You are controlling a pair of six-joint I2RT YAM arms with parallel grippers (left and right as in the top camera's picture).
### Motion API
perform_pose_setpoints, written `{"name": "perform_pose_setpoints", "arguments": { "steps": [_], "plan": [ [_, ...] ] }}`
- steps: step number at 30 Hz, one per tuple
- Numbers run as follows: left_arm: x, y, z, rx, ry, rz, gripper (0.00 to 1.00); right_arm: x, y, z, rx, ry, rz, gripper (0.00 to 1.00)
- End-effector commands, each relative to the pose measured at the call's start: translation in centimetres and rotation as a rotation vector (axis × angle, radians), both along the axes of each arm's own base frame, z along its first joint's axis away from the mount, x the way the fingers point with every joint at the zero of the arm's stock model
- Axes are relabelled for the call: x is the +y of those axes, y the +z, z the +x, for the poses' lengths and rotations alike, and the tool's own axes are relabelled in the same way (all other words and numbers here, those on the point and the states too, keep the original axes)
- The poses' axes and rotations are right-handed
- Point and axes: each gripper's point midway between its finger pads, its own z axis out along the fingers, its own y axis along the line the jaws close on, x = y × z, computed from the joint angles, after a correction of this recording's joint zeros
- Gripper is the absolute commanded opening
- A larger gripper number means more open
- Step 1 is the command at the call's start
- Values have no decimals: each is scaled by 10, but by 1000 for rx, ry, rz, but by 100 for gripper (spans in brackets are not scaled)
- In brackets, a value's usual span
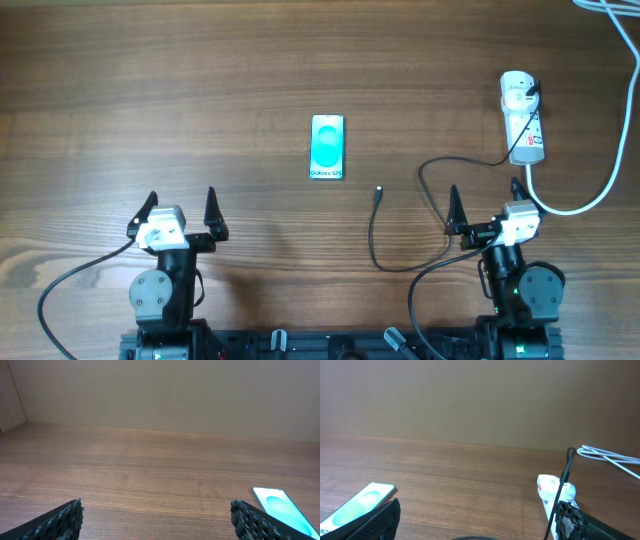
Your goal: Plug charger to phone and switch on socket
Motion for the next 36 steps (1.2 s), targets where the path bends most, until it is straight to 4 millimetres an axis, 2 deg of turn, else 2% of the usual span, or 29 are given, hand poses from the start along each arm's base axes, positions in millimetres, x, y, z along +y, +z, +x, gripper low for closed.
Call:
{"name": "perform_pose_setpoints", "arguments": {
  "steps": [1,33,34,35,36],
  "plan": [
    [3,-2,0,1,10,15,100,-3,2,0,-9,-18,-2,100],
    [3,-2,0,0,10,16,100,-3,2,0,-9,-18,-2,100],
    [1,-1,0,-3,1,8,100,-3,2,0,-9,-18,-2,100],
    [-20,1,0,-12,-114,-62,100,-3,2,0,-9,-18,-2,100],
    [-56,8,-6,-18,-325,-180,100,-3,2,0,-9,-18,-3,100]
  ]
}}
